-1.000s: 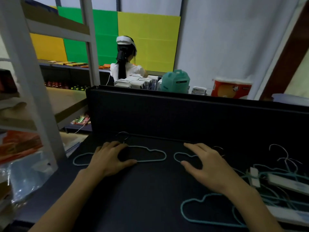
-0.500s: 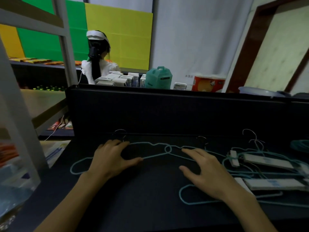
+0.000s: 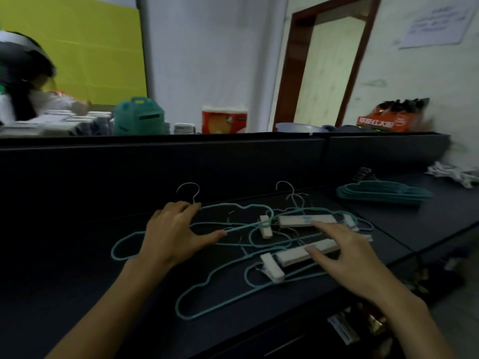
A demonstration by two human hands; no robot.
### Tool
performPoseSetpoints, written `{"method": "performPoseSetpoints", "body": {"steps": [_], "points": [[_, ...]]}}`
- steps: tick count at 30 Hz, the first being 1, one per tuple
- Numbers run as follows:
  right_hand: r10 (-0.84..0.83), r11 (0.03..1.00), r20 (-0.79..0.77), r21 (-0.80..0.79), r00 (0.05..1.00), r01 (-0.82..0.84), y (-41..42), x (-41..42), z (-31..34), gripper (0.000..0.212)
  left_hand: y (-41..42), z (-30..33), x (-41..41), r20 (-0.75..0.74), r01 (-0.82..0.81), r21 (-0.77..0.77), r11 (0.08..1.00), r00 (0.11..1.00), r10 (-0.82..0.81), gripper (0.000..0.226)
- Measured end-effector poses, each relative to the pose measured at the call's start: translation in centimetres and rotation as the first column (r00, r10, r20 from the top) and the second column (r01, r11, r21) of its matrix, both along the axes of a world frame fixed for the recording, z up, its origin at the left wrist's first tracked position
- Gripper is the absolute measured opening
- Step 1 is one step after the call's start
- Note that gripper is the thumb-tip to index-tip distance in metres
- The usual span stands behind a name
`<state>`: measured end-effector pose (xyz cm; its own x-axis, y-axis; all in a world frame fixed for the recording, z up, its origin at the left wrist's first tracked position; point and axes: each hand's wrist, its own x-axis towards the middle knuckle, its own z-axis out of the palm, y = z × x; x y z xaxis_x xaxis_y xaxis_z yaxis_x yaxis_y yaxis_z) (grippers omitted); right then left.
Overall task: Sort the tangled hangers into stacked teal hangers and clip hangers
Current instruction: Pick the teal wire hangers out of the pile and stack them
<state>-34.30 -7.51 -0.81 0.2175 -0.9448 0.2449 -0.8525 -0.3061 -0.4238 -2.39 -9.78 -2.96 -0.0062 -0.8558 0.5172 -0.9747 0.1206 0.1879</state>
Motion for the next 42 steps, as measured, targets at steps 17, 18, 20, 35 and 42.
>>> {"method": "performPoseSetpoints", "body": {"steps": [17,18,20,35,42], "points": [[0.322,0.947,-0.294,0.111,0.900,-0.303,-14.8,-6.2,-1.3,0.097,-3.8,-0.6,-7.9,0.011,-0.229,-0.091,0.969,0.973,0.231,0.087],[0.352,0.936,-0.311,0.107,0.883,-0.335,-15.2,-6.0,-1.5,0.097,-3.7,-0.7,-8.2,0.011,-0.250,-0.096,0.964,0.968,0.252,0.087],[0.399,0.916,-0.316,0.090,0.861,-0.391,-15.9,-5.9,-1.6,0.095,-3.5,-0.8,-8.6,0.009,-0.285,-0.104,0.953,0.958,0.288,0.085],[0.435,0.861,-0.420,-0.066,0.796,-0.505,-16.8,-5.8,-1.3,0.090,-2.2,-0.6,-9.2,0.010,-0.425,-0.089,0.901,0.904,0.427,0.088],[0.384,0.872,-0.458,-0.104,0.802,-0.478,-16.5,-5.6,-1.4,0.089,-2.9,-0.2,-10.2,-0.001,-0.388,-0.096,0.917,0.921,0.389,0.088]]}}
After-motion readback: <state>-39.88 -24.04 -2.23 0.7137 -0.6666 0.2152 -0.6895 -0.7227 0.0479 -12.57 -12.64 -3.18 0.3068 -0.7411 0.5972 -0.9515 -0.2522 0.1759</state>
